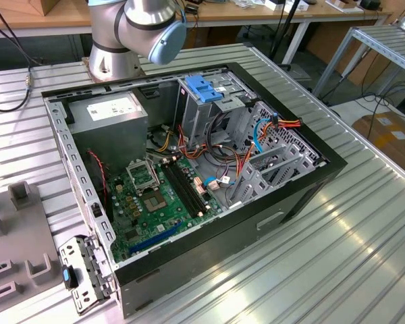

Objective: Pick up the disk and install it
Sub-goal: 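Pick up the disk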

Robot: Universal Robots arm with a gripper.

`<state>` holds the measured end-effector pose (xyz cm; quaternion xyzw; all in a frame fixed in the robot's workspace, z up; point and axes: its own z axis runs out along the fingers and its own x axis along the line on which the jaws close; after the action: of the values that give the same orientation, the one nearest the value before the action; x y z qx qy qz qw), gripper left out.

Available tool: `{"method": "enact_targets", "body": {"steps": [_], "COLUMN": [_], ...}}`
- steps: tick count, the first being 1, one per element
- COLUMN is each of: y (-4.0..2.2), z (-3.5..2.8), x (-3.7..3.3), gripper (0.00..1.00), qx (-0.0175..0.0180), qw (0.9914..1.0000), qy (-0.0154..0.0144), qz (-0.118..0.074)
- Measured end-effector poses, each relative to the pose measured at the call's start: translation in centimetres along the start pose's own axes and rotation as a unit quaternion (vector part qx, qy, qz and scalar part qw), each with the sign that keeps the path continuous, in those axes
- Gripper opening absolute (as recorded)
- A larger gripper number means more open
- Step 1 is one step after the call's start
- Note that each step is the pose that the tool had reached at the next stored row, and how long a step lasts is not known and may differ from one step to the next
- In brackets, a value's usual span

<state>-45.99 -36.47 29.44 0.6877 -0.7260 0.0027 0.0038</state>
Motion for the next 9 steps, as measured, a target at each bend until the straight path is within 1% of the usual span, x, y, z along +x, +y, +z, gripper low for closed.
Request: {"method": "enact_targets", "body": {"steps": [1, 6, 7, 9], "y": [0.00, 0.00, 0.00, 0.00], "z": [0.00, 0.01, 0.01, 0.01], "x": [0.00, 0.00, 0.00, 0.00], "gripper": [0.43, 0.42, 0.37, 0.37], "qx": [0.0000, 0.0000, 0.0000, 0.0000], "qw": [1.00000, 1.00000, 1.00000, 1.00000], "qy": [0.0000, 0.0000, 0.0000, 0.0000], "qz": [0.000, 0.000, 0.000, 0.000]}}
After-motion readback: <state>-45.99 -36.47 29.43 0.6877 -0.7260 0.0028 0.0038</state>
